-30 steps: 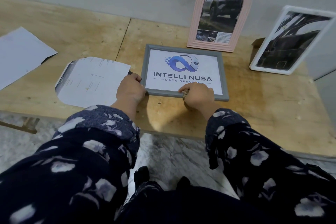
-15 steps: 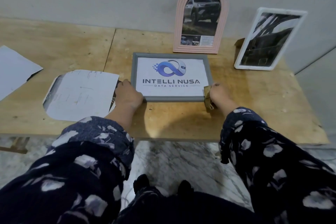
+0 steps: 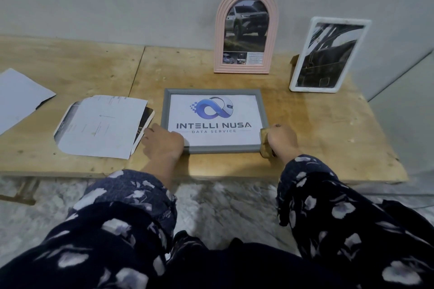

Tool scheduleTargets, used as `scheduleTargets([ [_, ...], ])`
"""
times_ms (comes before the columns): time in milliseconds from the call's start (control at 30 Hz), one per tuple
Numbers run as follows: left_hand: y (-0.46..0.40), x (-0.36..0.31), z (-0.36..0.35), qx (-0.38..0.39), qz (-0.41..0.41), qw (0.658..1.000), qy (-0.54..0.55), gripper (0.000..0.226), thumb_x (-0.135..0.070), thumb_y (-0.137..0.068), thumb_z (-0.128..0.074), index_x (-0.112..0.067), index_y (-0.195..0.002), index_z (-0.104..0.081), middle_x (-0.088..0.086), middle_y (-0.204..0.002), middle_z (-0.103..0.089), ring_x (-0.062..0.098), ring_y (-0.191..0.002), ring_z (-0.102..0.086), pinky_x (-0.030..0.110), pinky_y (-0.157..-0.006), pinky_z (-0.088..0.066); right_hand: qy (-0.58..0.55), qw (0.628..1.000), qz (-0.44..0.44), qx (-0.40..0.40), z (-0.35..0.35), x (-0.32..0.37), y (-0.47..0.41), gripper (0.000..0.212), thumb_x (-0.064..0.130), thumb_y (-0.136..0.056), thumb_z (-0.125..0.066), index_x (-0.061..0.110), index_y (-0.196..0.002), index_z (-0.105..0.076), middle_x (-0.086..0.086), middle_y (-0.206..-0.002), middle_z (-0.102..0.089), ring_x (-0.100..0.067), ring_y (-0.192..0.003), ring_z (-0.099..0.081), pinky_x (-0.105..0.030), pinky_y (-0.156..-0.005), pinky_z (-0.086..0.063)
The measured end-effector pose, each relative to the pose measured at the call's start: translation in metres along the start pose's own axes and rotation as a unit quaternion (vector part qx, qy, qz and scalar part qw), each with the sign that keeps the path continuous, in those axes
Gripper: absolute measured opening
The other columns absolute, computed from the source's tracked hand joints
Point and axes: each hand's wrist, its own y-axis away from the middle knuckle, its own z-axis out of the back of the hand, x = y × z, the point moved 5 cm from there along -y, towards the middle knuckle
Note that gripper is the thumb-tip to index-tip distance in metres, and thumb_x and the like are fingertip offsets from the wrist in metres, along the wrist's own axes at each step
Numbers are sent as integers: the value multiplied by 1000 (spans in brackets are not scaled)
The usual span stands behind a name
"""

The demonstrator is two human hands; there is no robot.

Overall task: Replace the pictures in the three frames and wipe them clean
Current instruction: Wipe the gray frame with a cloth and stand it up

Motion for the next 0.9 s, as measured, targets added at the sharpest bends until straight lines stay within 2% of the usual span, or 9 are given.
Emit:
scheduleTargets([
  [100,11,9,-2,-6,8,1000,-23,47,-27,-96,-42,-5,-138,-35,18,-142,-33,36,-128,-34,48,-101,-36,33,999,14,22,8,-10,6,29,11,-98,-37,8,-112,-62,-10,-103,-63,-20,-63,-47,-29,-62,-40],
  [200,20,14,-2,-12,21,999,-29,49,-24,-95,-44,-8,-140,-34,17,-142,-33,36,-129,-34,50,-103,-36,110,991,49,58,15,-13,10,27,10,-96,-39,9,-112,-61,-12,-117,-62,-26,-78,-55,-26,-63,-38],
  [267,26,13,-2,-15,24,999,-27,50,-23,-94,-45,-10,-141,-33,17,-143,-33,35,-130,-33,51,-103,-35,158,983,68,70,20,-10,9,21,11,-96,-39,9,-102,-59,-13,-110,-62,-22,-71,-54,-26,-57,-37],
  [400,29,8,1,-2,28,999,-32,52,-21,-92,-45,-11,-141,-31,16,-144,-32,34,-132,-29,51,-104,-30,147,984,84,63,28,7,-1,24,14,-90,-45,5,-103,-63,-14,-105,-64,-30,-86,-59,-30,-70,-44],
  [500,30,4,4,-3,22,1000,-18,51,-20,-92,-46,-12,-141,-33,15,-144,-32,35,-133,-29,51,-105,-30,93,984,118,92,26,34,-3,14,11,-89,-47,7,-94,-58,-6,-78,-55,-19,-63,-51,-26,-53,-41],
  [567,30,3,5,-4,11,1000,-18,49,-20,-94,-47,-12,-140,-35,15,-144,-33,34,-133,-30,50,-104,-32,55,983,128,122,18,53,-4,11,10,-89,-45,12,-96,-54,-4,-74,-50,-16,-58,-46,-25,-48,-35],
  [667,19,1,12,-7,-3,1000,-15,47,-20,-94,-47,-13,-140,-37,14,-143,-34,34,-133,-30,50,-104,-35,33,971,156,179,-6,83,-6,11,11,-85,-47,11,-86,-58,-11,-78,-60,-21,-57,-54,-28,-52,-46],
  [767,-1,-4,19,-7,-25,1000,-8,47,-22,-95,-47,-12,-140,-39,13,-141,-37,34,-131,-34,49,-102,-36,52,950,223,210,-30,116,-6,15,11,-89,-51,17,-76,-57,-6,-81,-65,-24,-74,-64,-39,-72,-55],
  [900,-32,-16,20,13,-65,998,8,44,-21,-96,-45,-9,-138,-43,15,-139,-40,37,-126,-42,46,-101,-38,69,933,301,186,-58,156,-9,30,1,-88,-51,24,-72,-64,5,-88,-68,-13,-78,-65,-30,-69,-57],
])
